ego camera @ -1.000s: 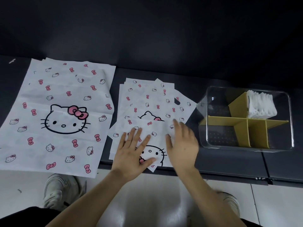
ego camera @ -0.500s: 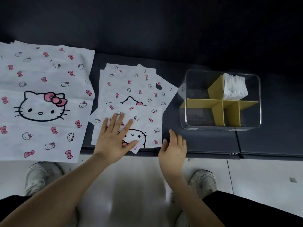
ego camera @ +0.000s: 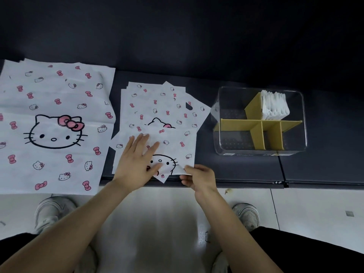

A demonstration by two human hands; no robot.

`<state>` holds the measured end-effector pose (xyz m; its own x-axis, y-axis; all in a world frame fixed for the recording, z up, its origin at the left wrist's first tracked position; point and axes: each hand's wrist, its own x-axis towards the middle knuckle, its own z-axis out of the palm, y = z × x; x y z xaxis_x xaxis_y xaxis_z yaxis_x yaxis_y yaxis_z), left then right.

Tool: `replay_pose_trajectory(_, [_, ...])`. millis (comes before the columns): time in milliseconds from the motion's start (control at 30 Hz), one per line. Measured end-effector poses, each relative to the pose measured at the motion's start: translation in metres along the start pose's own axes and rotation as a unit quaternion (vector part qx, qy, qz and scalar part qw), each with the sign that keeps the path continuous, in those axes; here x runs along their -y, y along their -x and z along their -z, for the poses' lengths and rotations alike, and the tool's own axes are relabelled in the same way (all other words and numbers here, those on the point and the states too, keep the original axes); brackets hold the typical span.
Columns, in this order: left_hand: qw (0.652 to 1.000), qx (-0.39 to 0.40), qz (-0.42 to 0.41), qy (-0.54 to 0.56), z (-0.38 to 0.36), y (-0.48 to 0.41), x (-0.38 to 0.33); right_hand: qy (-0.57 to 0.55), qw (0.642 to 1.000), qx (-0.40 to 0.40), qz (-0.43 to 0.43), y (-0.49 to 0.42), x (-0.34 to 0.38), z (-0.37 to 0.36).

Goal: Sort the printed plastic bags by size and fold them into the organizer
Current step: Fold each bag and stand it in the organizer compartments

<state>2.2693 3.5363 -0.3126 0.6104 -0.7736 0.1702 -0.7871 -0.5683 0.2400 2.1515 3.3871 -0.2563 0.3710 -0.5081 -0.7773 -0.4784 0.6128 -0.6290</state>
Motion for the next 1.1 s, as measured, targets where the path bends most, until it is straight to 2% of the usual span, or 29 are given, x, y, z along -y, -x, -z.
replay_pose_trajectory(67, [0.996, -0.073, -0.029, 0.043, 0.008, 0.004, -0.017, -0.084, 0.996, -0.006, -0.021, 0.005, -0.004, 0.001])
replay_pose_trajectory(167, [0.994, -0.063, -0.046, 0.077, 0.008, 0.016, -0.043, -0.184, 0.981, 0.005, -0.064, 0.015, -0.008, -0.005])
replay_pose_trajectory(300, [0.993, -0.072, 0.003, 0.094, 0.001, 0.019, -0.049, -0.264, 0.959, 0.050, -0.091, 0.027, -0.009, -0.012])
replay_pose_trajectory(367, [0.991, -0.068, 0.018, 0.117, 0.000, 0.020, -0.046, -0.196, 0.976, 0.073, -0.067, 0.033, -0.005, -0.009])
replay_pose_trajectory(433, [0.980, -0.070, 0.068, 0.174, 0.003, 0.023, -0.043, -0.036, 0.997, 0.055, 0.026, 0.031, 0.005, 0.001])
replay_pose_trajectory(533, [0.928, -0.035, 0.205, 0.308, 0.013, 0.025, -0.038, 0.118, 0.978, 0.022, 0.170, 0.017, 0.026, 0.024])
replay_pose_trajectory(600, [0.902, 0.008, 0.233, 0.362, 0.016, 0.027, -0.034, 0.195, 0.958, 0.046, 0.206, 0.006, 0.036, 0.033])
replay_pose_trajectory(667, [0.878, 0.044, 0.250, 0.405, 0.018, 0.028, -0.027, 0.249, 0.943, 0.079, 0.207, 0.000, 0.039, 0.032])
replay_pose_trajectory(733, [0.856, 0.068, 0.267, 0.438, 0.017, 0.028, -0.019, 0.228, 0.947, 0.117, 0.195, -0.004, 0.039, 0.026])
replay_pose_trajectory(800, [0.843, 0.086, 0.270, 0.457, 0.019, 0.027, -0.014, 0.190, 0.956, 0.117, 0.190, -0.008, 0.037, 0.020])
replay_pose_trajectory(867, [0.829, 0.087, 0.275, 0.480, 0.021, 0.026, -0.012, 0.125, 0.973, 0.101, 0.168, -0.014, 0.036, 0.018])
replay_pose_trajectory(967, [0.802, 0.074, 0.310, 0.506, 0.024, 0.026, -0.011, 0.038, 0.982, 0.138, 0.123, -0.023, 0.036, 0.021])
replay_pose_trajectory(1033, [0.792, 0.070, 0.325, 0.511, 0.026, 0.023, -0.012, 0.078, 0.980, 0.147, 0.107, -0.027, 0.032, 0.022])
replay_pose_trajectory(1100, [0.784, 0.071, 0.336, 0.516, 0.028, 0.019, -0.014, 0.134, 0.979, 0.112, 0.106, -0.031, 0.024, 0.017])
